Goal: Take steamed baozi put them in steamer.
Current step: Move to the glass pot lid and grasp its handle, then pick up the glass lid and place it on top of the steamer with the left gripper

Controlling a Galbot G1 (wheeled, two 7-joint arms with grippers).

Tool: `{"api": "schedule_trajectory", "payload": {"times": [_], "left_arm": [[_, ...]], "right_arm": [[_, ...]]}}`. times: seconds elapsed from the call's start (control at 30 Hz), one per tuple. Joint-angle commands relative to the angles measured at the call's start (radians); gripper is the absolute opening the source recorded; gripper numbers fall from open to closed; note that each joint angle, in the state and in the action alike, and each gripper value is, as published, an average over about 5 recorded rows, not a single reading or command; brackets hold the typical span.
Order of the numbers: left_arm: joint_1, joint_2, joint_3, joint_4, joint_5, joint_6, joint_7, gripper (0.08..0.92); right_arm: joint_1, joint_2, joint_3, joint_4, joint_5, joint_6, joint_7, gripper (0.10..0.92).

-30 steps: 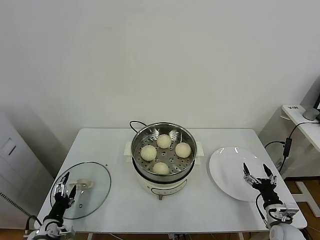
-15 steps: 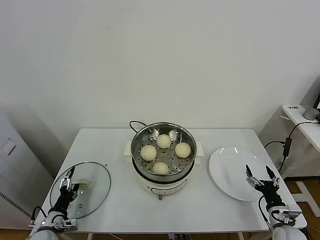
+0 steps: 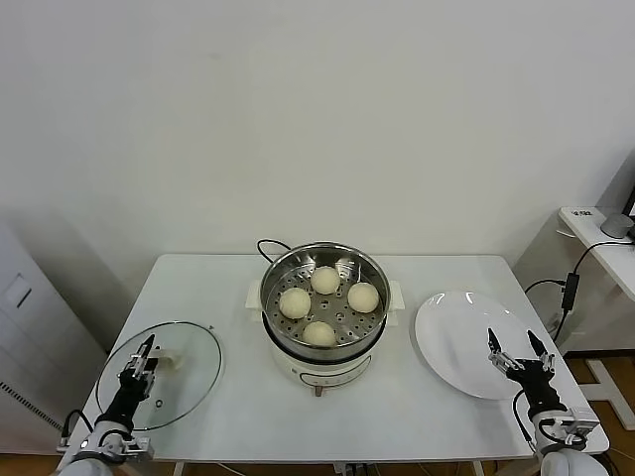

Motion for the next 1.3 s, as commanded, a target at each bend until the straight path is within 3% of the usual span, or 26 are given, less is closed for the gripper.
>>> {"api": "schedule_trajectory", "payload": {"times": [0.03, 0.4, 0.9, 1.3], "left_arm": [[0.003, 0.009, -0.016, -0.041, -0.03, -0.047, -0.003, 0.403], [-0.061, 0.091, -0.02, -0.202, -0.167, 0.083, 0.13, 0.117], [-0.19, 0.162, 0.153, -0.388, -0.202, 0.32, 0.298, 0.11], [-0.312, 0.113, 0.437, -0.451, -0.014, 0.545, 0.399, 0.11]], "right_arm": [[0.0, 0.0, 0.003, -0.002, 0.0, 0.0, -0.001, 0.823], [0.0, -0.008, 0.002, -0.002, -0.008, -0.01, -0.01, 0.823], [0.017, -0.039, -0.018, -0.011, -0.046, -0.029, -0.027, 0.823], [0.026, -0.054, -0.025, -0.016, -0.07, -0.039, -0.05, 0.823]]}}
